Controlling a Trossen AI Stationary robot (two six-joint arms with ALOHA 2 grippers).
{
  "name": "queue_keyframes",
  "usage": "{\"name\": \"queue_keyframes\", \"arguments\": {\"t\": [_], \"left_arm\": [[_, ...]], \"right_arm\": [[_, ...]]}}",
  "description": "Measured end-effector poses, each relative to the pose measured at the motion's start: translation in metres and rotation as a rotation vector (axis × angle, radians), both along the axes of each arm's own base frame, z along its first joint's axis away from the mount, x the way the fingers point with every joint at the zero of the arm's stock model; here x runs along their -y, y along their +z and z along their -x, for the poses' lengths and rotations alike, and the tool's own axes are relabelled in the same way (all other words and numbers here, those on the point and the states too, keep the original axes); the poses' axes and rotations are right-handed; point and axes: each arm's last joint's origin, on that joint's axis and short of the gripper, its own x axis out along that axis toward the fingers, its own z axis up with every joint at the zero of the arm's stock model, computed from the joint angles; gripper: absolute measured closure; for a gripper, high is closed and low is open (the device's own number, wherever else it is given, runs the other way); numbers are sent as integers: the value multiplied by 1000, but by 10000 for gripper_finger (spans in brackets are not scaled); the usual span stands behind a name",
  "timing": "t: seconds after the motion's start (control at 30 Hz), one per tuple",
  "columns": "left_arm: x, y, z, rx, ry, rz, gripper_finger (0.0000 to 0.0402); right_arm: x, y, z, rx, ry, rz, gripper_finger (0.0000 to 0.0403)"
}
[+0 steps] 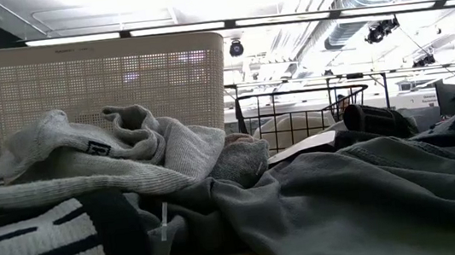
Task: Pick & Place Cloths
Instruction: Put the left black underwear into the black wire basket
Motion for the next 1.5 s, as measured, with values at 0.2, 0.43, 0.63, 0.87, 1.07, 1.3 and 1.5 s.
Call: {"name": "queue_keyframes", "arguments": {"t": [0.2,0.43,0.63,0.87,1.07,1.3,1.5], "left_arm": [[0,0,0,0,-3,3,368],[0,0,1,-5,-7,4,368],[0,0,1,0,-6,28,299],[0,2,1,29,10,29,159],[-2,10,5,79,35,27,98],[-6,17,16,95,140,-1,96],[-9,23,29,102,188,-17,98]], "right_arm": [[-7,0,1,1,3,-3,170],[-11,1,3,-3,-20,-10,338],[-11,1,7,-29,21,-79,365],[-8,11,27,-80,-16,-94,365],[0,21,50,-116,-123,-102,365],[12,21,70,-197,-311,-101,365],[36,11,73,-272,-444,-194,365]]}}
